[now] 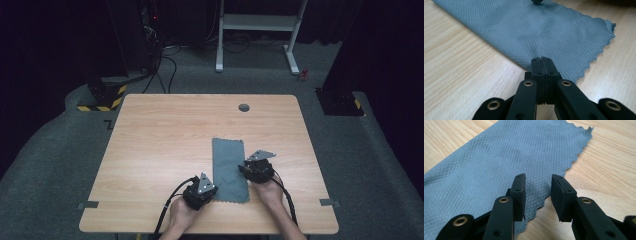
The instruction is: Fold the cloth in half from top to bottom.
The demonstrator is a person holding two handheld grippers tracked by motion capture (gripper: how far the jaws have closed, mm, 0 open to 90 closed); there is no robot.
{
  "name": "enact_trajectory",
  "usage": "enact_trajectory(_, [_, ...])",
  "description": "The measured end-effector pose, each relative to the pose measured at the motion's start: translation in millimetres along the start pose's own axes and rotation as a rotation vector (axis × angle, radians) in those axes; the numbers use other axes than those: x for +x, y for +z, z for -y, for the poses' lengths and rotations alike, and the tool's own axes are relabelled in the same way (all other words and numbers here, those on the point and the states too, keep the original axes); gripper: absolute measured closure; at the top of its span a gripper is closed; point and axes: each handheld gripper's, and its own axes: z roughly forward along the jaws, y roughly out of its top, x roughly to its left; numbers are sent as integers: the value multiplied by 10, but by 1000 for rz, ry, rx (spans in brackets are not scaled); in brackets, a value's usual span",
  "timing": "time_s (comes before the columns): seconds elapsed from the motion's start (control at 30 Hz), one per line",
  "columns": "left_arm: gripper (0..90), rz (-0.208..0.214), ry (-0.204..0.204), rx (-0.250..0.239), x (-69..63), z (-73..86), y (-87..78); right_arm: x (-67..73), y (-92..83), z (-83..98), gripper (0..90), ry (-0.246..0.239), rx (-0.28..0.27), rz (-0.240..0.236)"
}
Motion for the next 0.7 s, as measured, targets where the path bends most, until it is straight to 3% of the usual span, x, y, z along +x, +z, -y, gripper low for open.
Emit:
enact_trajectory(0.27, [894, -17, 7, 12, -7, 167, -203, 155, -28, 19, 650, -37, 6, -39])
enact_trajectory(0.43, [885, 23, -36, 15, 37, 232, -280, 275, -49, 48, 653, -60, -1, -60])
enact_trajectory(0.57, [772, 46, -50, -20, 143, 129, -287, 258, -60, 39, 717, -61, -10, -55])
enact_trajectory(0.7, [685, -11, -51, -50, 342, -69, -161, 187, -70, -68, 803, -56, -29, -36])
